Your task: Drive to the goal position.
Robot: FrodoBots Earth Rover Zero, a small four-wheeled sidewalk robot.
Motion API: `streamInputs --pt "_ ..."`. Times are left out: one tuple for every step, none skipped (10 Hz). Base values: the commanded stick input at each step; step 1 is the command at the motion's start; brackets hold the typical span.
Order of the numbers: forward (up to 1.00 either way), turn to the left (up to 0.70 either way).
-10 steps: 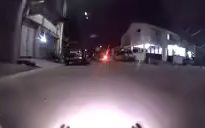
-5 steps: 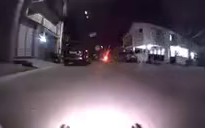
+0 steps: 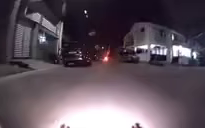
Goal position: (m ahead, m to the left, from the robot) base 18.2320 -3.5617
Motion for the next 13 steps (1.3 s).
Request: streamInputs --pt "0.85 0.0" --pt "0.85 0.0" --pt "0.85 0.0" --pt "0.85 0.0" --pt "0.85 0.0" --pt "0.85 0.0" --pt "0.85 0.0" --pt "0.85 0.0" --pt "0.85 0.0" --pt "0.85 0.0" --pt "0.85 0.0" --pt "0.85 0.0" --pt "0.85 -0.08"
